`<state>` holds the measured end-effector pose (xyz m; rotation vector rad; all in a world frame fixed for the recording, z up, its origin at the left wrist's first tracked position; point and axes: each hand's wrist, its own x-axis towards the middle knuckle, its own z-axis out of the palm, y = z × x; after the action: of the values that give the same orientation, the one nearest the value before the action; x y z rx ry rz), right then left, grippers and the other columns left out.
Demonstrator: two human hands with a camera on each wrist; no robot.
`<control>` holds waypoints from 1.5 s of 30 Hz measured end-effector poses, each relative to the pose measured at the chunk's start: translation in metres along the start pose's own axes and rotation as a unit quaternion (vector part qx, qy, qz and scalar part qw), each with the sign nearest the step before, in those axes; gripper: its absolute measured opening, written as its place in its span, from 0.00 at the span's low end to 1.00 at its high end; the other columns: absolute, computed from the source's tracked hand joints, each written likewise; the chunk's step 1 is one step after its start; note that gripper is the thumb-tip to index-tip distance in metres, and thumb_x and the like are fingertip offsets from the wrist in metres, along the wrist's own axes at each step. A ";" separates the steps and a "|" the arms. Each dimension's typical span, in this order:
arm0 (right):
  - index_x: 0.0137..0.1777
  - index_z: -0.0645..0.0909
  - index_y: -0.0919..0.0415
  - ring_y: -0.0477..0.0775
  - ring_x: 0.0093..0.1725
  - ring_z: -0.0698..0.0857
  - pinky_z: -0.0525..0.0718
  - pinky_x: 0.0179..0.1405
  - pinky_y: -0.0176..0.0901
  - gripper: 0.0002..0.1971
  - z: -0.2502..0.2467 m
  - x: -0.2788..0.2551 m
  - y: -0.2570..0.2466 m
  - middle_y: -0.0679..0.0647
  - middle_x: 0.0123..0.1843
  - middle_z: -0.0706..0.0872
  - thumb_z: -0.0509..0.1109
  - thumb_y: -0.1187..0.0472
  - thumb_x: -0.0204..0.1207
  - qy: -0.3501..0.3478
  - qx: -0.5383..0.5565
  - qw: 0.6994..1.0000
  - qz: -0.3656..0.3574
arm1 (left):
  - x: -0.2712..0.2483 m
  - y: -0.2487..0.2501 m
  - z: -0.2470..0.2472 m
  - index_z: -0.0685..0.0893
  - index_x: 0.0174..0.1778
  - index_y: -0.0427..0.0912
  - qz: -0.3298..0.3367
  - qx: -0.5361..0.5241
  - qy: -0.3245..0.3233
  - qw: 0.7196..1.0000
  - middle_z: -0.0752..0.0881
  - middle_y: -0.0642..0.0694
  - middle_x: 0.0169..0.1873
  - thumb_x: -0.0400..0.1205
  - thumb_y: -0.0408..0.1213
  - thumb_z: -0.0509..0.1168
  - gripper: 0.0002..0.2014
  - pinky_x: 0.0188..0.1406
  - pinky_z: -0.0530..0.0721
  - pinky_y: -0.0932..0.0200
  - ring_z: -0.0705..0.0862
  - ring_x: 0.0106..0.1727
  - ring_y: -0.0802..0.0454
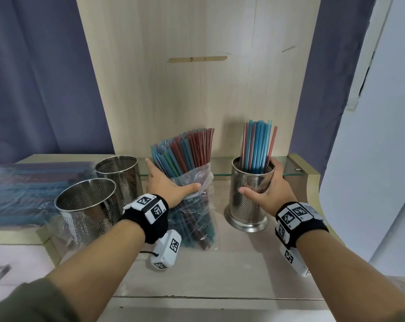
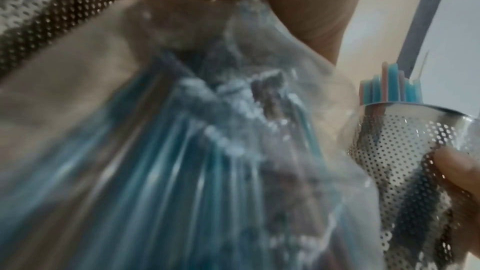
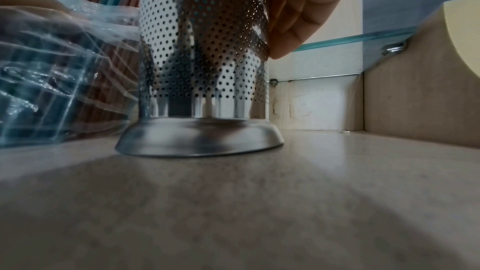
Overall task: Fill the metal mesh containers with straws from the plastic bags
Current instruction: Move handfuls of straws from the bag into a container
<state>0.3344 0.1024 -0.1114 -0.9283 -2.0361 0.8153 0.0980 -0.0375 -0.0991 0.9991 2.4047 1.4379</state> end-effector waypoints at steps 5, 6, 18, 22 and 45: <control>0.85 0.50 0.53 0.49 0.65 0.80 0.75 0.65 0.40 0.60 0.001 0.003 0.004 0.54 0.74 0.80 0.87 0.49 0.60 0.016 0.000 1.000 0.007 | 0.004 0.014 -0.015 0.61 0.75 0.39 0.056 -0.005 0.003 0.998 0.76 0.49 0.54 0.61 0.40 0.85 0.51 0.61 0.77 0.57 0.78 0.57 0.49; 0.85 0.49 0.53 0.52 0.68 0.80 0.75 0.67 0.42 0.60 0.000 0.004 0.006 0.54 0.74 0.79 0.87 0.48 0.60 0.025 -0.004 1.000 0.012 | 0.003 0.019 -0.019 0.62 0.74 0.39 0.081 0.004 -0.007 0.997 0.76 0.50 0.53 0.62 0.38 0.84 0.49 0.58 0.76 0.60 0.78 0.56 0.51; 0.84 0.49 0.52 0.56 0.72 0.79 0.76 0.72 0.47 0.61 -0.002 0.007 0.013 0.53 0.76 0.77 0.85 0.41 0.59 0.072 -0.027 0.997 0.027 | 0.001 0.044 -0.037 0.62 0.79 0.49 0.220 0.134 -0.108 0.960 0.80 0.50 0.61 0.57 0.46 0.77 0.52 0.64 0.83 0.47 0.81 0.61 0.50; 0.84 0.49 0.49 0.57 0.72 0.80 0.78 0.72 0.52 0.60 -0.002 0.007 0.013 0.52 0.77 0.77 0.84 0.38 0.59 0.092 -0.047 0.994 0.041 | 0.004 0.043 -0.035 0.63 0.78 0.50 0.234 0.192 -0.145 0.942 0.78 0.49 0.61 0.57 0.47 0.77 0.51 0.64 0.82 0.46 0.80 0.62 0.49; 0.81 0.55 0.51 0.49 0.61 0.85 0.82 0.65 0.40 0.58 -0.067 -0.006 0.052 0.55 0.68 0.80 0.89 0.53 0.56 0.025 -0.009 1.000 0.009 | -0.019 -0.003 0.030 0.46 0.83 0.55 0.337 0.456 -0.241 0.788 0.61 0.44 0.71 0.58 0.83 0.61 0.62 0.75 0.65 0.41 0.62 0.73 0.42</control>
<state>0.4096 0.1416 -0.1188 -0.9700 -1.9985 0.7775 0.1248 -0.0285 -0.1207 2.2448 2.3497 -0.1323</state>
